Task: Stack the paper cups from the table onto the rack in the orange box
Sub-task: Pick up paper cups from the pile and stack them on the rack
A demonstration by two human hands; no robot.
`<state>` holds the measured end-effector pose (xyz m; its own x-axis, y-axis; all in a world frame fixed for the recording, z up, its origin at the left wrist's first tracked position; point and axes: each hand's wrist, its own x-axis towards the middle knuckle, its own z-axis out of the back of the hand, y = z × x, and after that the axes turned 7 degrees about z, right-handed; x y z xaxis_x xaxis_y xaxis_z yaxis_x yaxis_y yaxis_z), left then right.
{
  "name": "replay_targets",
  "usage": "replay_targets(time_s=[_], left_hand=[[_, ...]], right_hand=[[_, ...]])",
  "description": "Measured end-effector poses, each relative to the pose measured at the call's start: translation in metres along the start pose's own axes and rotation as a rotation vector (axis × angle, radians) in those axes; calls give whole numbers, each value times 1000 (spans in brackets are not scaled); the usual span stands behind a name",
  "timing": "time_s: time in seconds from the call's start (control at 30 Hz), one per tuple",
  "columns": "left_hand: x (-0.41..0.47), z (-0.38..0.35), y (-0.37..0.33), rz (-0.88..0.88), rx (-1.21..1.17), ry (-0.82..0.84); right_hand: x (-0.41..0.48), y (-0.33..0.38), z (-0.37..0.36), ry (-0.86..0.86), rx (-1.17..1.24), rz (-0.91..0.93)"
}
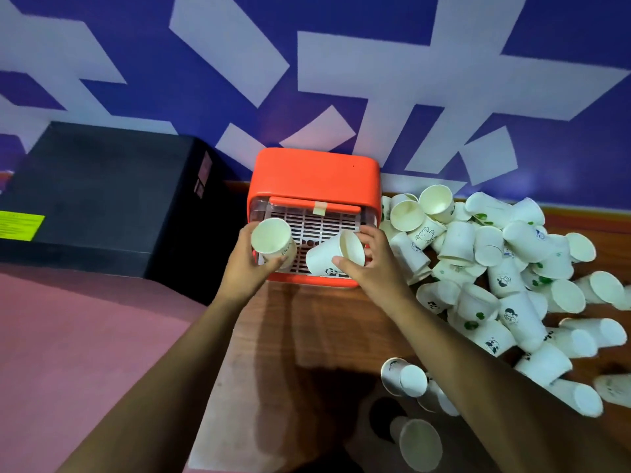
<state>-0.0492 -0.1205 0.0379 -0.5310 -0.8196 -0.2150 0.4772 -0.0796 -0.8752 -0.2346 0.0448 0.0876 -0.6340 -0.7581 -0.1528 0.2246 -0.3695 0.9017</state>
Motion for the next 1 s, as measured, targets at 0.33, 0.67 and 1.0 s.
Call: replay_targets(time_s=[0.33, 0.67, 1.0], left_hand=[[17, 2, 30, 75, 235, 203], [10, 23, 15, 179, -256, 89], [27, 15, 35, 150, -136, 188]], right_hand=[[10, 5, -33, -28, 15, 39], [24, 18, -94, 5, -158, 271], [49, 0, -122, 281, -305, 120]])
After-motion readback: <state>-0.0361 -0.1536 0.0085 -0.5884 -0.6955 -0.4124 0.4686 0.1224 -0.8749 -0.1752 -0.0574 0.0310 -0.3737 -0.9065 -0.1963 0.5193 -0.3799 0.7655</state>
